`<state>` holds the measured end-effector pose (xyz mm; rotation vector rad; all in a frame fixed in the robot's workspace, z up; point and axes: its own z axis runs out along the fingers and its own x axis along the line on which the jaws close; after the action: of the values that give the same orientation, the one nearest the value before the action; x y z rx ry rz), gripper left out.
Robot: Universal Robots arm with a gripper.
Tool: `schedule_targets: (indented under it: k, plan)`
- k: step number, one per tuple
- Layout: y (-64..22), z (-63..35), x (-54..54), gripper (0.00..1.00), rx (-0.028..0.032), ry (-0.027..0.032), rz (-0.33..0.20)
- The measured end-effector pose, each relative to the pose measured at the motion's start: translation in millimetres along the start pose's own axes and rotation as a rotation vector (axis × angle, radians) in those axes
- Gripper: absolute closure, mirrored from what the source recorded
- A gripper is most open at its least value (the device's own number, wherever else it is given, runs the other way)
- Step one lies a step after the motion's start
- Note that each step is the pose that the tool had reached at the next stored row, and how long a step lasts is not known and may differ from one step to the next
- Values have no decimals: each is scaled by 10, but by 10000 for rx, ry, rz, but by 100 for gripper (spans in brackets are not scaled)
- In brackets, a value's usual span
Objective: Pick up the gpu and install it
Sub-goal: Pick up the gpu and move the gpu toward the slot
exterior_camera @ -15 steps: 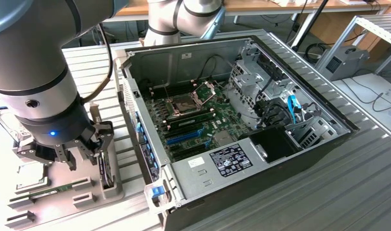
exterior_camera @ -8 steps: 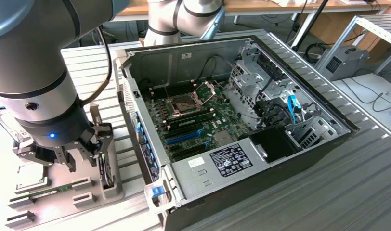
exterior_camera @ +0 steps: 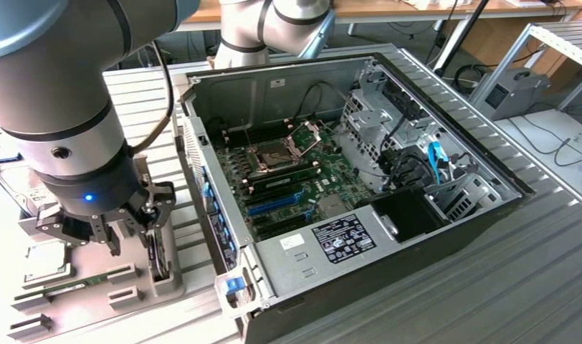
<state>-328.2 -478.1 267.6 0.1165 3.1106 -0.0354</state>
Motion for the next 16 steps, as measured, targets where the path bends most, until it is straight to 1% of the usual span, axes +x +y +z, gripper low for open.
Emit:
schedule_targets:
  k: [2,5,9,10,13,16]
  plan:
    - [17,8,-38,58,89,-7,-4]
    - [45,20,-86,58,135,-6,-4]
    - [110,35,-152,58,252,-10,-7]
    - [139,40,-169,58,286,-12,-8]
    - [202,51,-192,58,347,-13,-10]
    - [257,70,-207,58,379,-11,-11]
